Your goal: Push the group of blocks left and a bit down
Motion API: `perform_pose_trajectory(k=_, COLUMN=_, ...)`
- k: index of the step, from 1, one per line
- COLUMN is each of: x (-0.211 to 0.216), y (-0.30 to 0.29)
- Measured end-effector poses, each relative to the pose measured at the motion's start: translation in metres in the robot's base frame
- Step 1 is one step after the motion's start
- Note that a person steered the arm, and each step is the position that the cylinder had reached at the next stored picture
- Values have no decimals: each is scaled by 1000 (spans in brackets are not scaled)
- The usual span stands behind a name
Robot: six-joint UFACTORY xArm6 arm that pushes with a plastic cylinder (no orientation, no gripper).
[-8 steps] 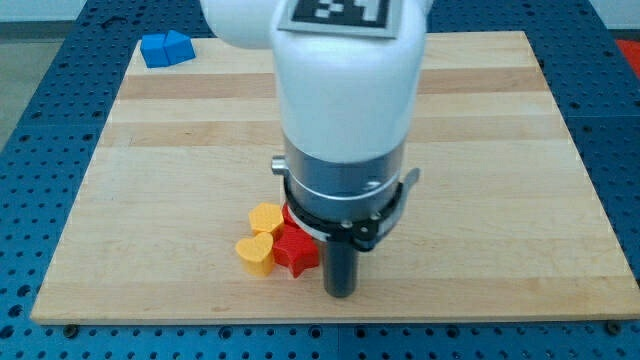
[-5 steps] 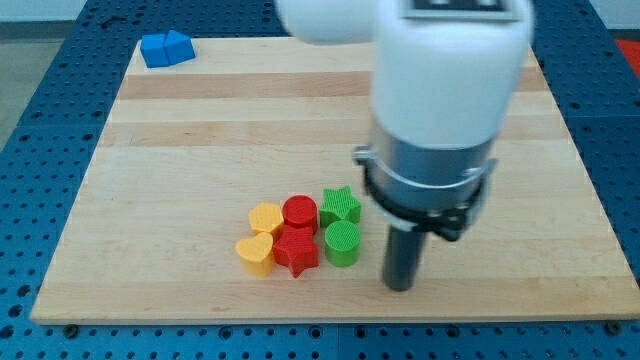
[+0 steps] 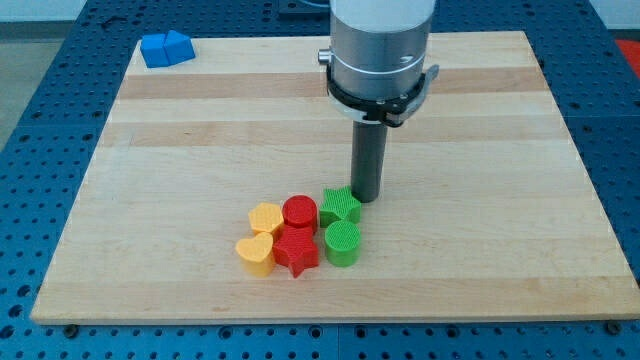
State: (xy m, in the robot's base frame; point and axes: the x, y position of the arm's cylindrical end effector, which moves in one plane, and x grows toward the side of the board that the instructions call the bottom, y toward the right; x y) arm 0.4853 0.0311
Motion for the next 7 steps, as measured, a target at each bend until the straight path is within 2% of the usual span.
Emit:
perform_pose_trajectory(k=4, x=0, y=-28)
perform_pose_trajectory(k=7, x=11, y=-28)
